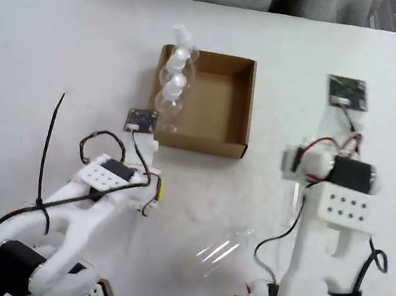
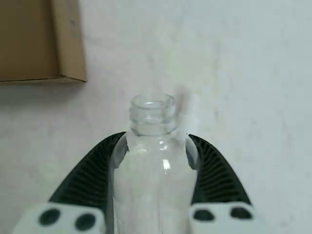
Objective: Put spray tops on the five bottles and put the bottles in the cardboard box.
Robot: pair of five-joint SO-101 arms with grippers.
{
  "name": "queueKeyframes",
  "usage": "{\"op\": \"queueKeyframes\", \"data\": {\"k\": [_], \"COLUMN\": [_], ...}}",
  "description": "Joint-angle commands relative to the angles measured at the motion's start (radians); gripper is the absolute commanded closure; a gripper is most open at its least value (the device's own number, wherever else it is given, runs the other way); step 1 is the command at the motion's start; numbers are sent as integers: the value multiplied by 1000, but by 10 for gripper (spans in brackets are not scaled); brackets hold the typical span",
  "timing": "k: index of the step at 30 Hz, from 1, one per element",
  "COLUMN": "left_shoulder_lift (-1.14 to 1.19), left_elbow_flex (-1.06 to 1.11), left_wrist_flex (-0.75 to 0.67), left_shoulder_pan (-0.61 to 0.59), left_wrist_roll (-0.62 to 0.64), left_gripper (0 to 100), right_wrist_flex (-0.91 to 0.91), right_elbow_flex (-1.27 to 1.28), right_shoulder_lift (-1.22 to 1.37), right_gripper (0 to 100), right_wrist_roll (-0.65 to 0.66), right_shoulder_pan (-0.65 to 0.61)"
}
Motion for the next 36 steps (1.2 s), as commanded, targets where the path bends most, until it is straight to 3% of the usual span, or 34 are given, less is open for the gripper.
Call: {"op": "queueKeyframes", "data": {"k": [1,6,13,23,36], "left_shoulder_lift": [-84,-205,-384,-587,-872], "left_elbow_flex": [18,78,163,247,155], "left_wrist_flex": [-8,-9,-9,-9,-3], "left_shoulder_pan": [-33,-33,-33,-47,-294], "left_wrist_roll": [-12,-66,-147,-147,-147], "left_gripper": [978,978,978,977,976], "right_wrist_flex": [-101,-302,-584,-905,-978], "right_elbow_flex": [-8,-2,201,523,931], "right_shoulder_lift": [-114,-128,-174,-578,-1150], "right_gripper": [977,977,981,981,981], "right_wrist_roll": [-15,-18,-21,-25,-25], "right_shoulder_pan": [-231,-337,-341,-355,-657]}}
